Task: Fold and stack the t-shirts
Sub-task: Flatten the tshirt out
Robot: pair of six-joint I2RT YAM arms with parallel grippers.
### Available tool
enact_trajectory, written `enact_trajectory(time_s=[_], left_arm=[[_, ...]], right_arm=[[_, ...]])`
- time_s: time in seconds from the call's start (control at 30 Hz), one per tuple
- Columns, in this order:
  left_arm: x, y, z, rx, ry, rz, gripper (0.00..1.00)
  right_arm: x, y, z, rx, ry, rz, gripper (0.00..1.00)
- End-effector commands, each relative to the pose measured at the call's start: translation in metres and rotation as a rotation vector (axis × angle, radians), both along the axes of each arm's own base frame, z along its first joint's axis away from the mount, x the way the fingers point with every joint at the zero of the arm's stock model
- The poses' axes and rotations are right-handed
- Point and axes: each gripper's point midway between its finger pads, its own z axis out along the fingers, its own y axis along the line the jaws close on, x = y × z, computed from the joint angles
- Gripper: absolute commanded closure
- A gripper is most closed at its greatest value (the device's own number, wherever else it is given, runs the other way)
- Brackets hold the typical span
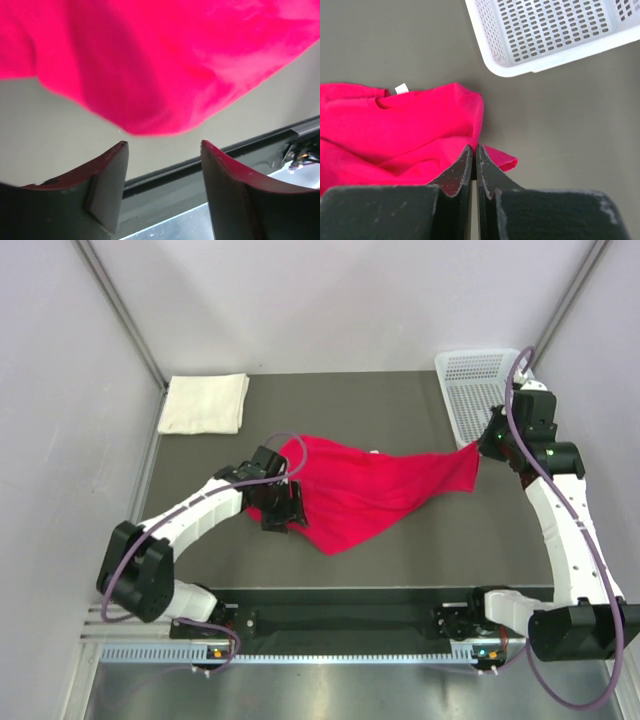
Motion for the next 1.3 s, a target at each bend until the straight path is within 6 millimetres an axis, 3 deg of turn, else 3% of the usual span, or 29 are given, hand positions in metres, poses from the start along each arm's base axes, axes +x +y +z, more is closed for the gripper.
enact_trajectory(time_s=[0.0,0.17,0.23,0.27,0.33,0.43,0.47,0.53,0.57,0.63,0.67,0.73,0.77,0.87,0.97,1.0,1.03,1.07,1.1,1.13,1.27], left_arm=[[0.025,-0.019,0.003,-0.057,-0.041,-0.011,0.37],[0.037,-0.018,-0.006,0.002,-0.018,-0.027,0.45],[0.038,-0.016,-0.010,0.029,-0.007,-0.043,0.55],[0.044,-0.017,-0.010,0.037,-0.011,-0.046,0.65],[0.049,-0.018,-0.008,0.048,-0.017,-0.054,1.00],[0.068,-0.022,-0.001,0.078,-0.040,-0.059,1.00],[0.082,-0.026,0.010,0.076,-0.079,-0.060,1.00],[0.096,-0.021,0.005,0.134,-0.075,-0.056,1.00],[0.114,-0.025,0.018,0.126,-0.112,-0.053,1.00],[0.134,-0.020,0.006,0.165,-0.098,-0.040,1.00],[0.152,-0.024,0.018,0.157,-0.130,-0.032,1.00],[0.172,-0.018,0.008,0.219,-0.124,-0.024,0.77],[0.184,-0.018,0.027,0.245,-0.161,-0.029,0.59],[0.203,-0.003,0.055,0.340,-0.249,-0.014,0.42],[0.186,0.003,0.075,0.322,-0.273,-0.029,0.40],[0.178,0.002,0.077,0.297,-0.267,-0.036,0.45],[0.157,0.006,0.074,0.276,-0.246,-0.047,0.49],[0.141,-0.005,0.074,0.189,-0.216,-0.070,0.54],[0.135,-0.013,0.095,0.103,-0.288,-0.070,0.60],[0.104,-0.024,0.073,0.000,-0.189,-0.109,0.63],[0.067,-0.052,0.070,-0.257,-0.167,-0.093,0.59]], right_arm=[[0.000,0.003,0.021,0.008,-0.084,0.008,1.00],[-0.004,0.002,0.024,0.003,-0.095,0.008,1.00],[-0.005,0.001,0.024,0.002,-0.095,0.005,1.00],[-0.004,0.001,0.025,-0.001,-0.096,0.004,1.00],[-0.004,0.001,0.026,-0.003,-0.098,0.004,1.00],[-0.003,0.000,0.028,-0.009,-0.098,0.005,1.00],[-0.002,0.000,0.028,-0.011,-0.093,0.003,1.00],[-0.001,0.000,0.029,-0.012,-0.090,0.003,1.00],[0.000,0.000,0.029,-0.012,-0.090,0.005,1.00],[-0.001,-0.001,0.029,-0.016,-0.082,0.002,1.00],[0.000,-0.001,0.029,-0.016,-0.079,0.001,1.00],[-0.003,-0.003,0.029,-0.019,-0.073,-0.005,1.00],[-0.003,-0.002,0.030,-0.020,-0.073,-0.004,1.00],[-0.005,-0.002,0.029,-0.016,-0.067,-0.001,1.00],[-0.007,-0.001,0.025,-0.010,-0.066,0.000,1.00],[-0.007,-0.001,0.023,-0.009,-0.066,-0.003,1.00],[-0.007,0.000,0.021,-0.004,-0.067,0.001,1.00],[-0.007,0.001,0.020,-0.001,-0.069,0.001,1.00],[-0.007,0.000,0.020,0.001,-0.072,0.000,1.00],[-0.007,0.002,0.020,0.004,-0.075,0.006,1.00],[-0.006,0.004,0.020,0.013,-0.082,0.016,1.00]])
